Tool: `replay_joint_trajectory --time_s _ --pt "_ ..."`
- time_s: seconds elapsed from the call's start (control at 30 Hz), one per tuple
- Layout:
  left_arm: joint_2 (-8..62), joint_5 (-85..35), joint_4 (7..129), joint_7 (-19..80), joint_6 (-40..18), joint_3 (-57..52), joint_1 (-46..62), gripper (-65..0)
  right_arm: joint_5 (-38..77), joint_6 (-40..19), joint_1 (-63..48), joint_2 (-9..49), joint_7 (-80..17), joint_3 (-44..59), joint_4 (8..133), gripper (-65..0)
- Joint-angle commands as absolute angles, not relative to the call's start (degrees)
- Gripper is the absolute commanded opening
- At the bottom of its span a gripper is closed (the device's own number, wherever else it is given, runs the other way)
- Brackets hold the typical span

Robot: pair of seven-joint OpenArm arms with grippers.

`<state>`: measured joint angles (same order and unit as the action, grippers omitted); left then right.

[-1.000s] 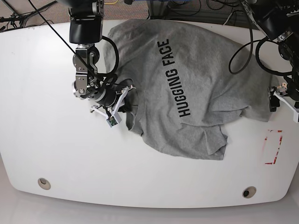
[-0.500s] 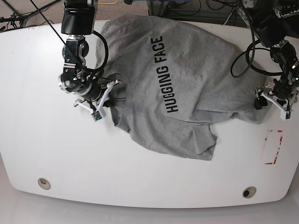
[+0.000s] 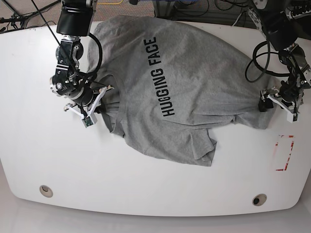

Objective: Fold the T-shirt properly
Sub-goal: 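Lower the left gripper onto the opposite shirt edge and grasp it, then pull both grippers apart, stretching the shirt lengthwise between them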

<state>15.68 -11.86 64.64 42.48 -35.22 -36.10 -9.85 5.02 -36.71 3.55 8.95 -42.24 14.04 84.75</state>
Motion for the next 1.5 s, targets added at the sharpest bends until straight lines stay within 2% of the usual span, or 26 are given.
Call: replay_joint_trajectory --time_s 0.0,0.23,0.37,0.5,0.77,0.83,1.23,1.47 --pt "16.3 -11.6 64.8 42.8 -35.3 -36.2 -10.3 -6.9 5.6 -37.0 5.0 10.0 -41.1 14.7 86.3 -65.0" --pt "15.8 -11.0 66.3 43.2 -35.1 -36.0 -9.1 -7.0 5.4 -37.4 5.9 9.7 -42.0 15.3 86.2 -65.0" --pt "15.9 -10.8 67.0 43.8 -35.3 -34.9 -8.9 -11.2 5.5 -37.5 5.8 9.4 -41.9 15.2 85.9 -65.0" --pt "16.1 -11.2 66.3 43.7 -35.5 -34.2 -8.7 -20.5 5.3 -37.3 5.3 9.4 -42.1 14.8 85.5 -64.9" --pt "16.8 -10.8 66.0 42.1 -35.0 -31.5 -9.2 -44.6 5.3 -37.2 5.7 9.5 -42.4 15.8 85.4 -64.3" --pt "17.4 -11.1 65.5 39.7 -34.8 -30.0 -9.9 -63.9 5.0 -36.6 5.8 10.0 -43.0 16.9 86.1 -64.2" --pt "17.4 -10.3 59.4 39.6 -39.2 -31.0 -13.5 -64.9 4.9 -36.8 5.7 10.6 -42.8 22.8 85.7 -64.6" --pt "17.5 -9.9 57.0 40.0 -39.2 -31.0 -14.8 -65.0 4.9 -36.7 4.3 11.0 -42.9 24.2 87.0 -64.7"
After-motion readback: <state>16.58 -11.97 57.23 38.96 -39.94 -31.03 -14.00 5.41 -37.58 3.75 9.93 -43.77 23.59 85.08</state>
